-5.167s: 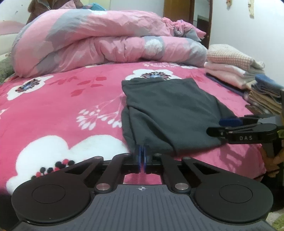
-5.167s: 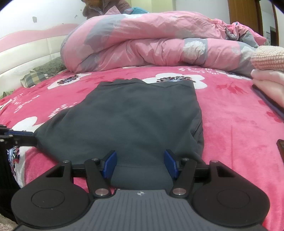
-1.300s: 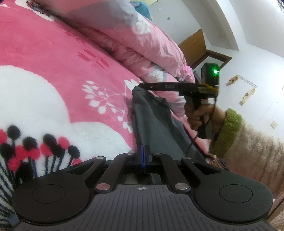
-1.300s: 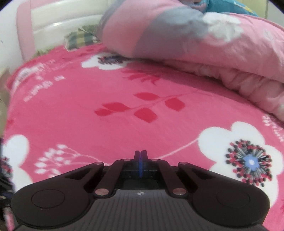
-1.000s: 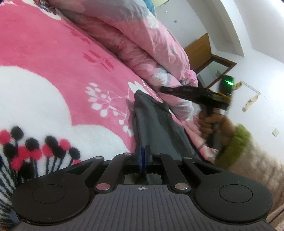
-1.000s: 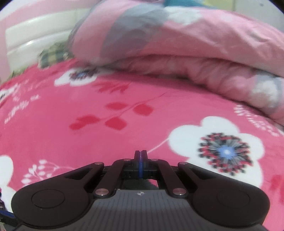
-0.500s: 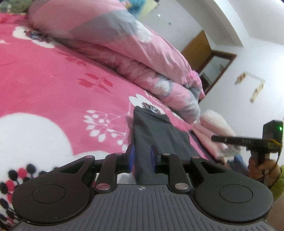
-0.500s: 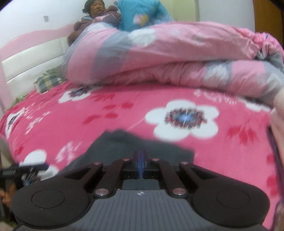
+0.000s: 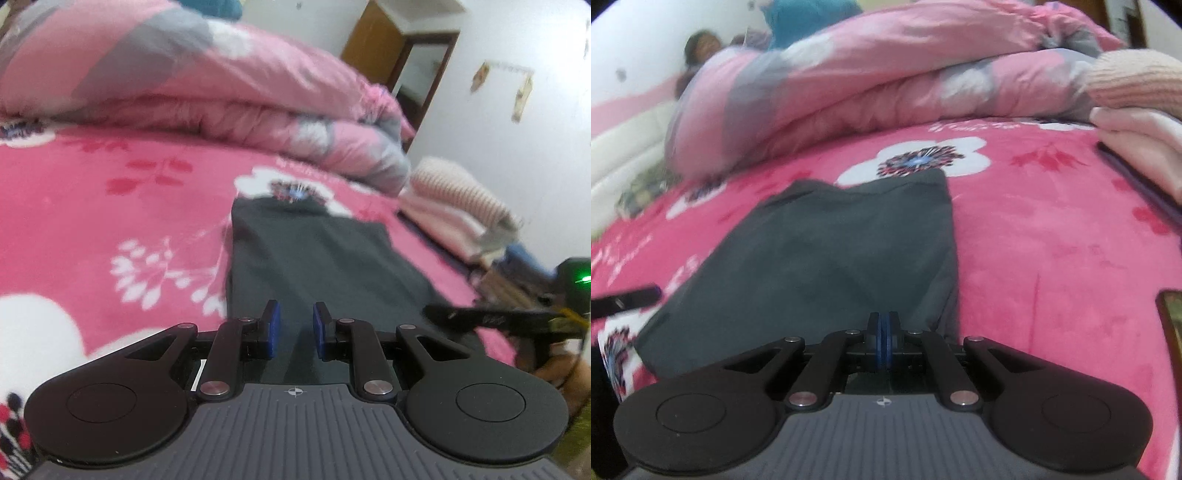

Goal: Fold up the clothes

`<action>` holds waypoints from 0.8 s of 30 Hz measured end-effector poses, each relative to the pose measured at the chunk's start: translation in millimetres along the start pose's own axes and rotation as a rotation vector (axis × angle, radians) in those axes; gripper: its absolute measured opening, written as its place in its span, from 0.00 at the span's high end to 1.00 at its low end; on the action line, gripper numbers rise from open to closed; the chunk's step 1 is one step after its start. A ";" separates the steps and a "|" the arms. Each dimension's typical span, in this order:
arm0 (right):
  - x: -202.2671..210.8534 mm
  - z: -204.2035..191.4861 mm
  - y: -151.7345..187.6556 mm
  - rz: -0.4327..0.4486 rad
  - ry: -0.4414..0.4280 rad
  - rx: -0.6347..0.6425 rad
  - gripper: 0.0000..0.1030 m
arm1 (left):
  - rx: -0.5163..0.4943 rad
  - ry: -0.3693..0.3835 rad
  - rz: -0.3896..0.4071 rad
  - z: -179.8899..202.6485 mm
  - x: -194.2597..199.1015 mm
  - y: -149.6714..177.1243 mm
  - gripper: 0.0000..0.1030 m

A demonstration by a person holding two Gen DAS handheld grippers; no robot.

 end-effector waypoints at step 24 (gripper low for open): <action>25.4 0.9 -6.6 0.151 0.005 -0.039 0.98 | 0.001 -0.015 -0.035 9.7 -16.5 -19.4 0.73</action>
Point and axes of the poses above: each gripper's, at about its wrist camera, not at the fingertips, and x roughly against the way its jaws point, z to its right, y to its underside, the point moved 10 cm from there along -x, roughly the way its jaws point, and after that the axes turned 6 degrees about y, right-handed, at the moved point
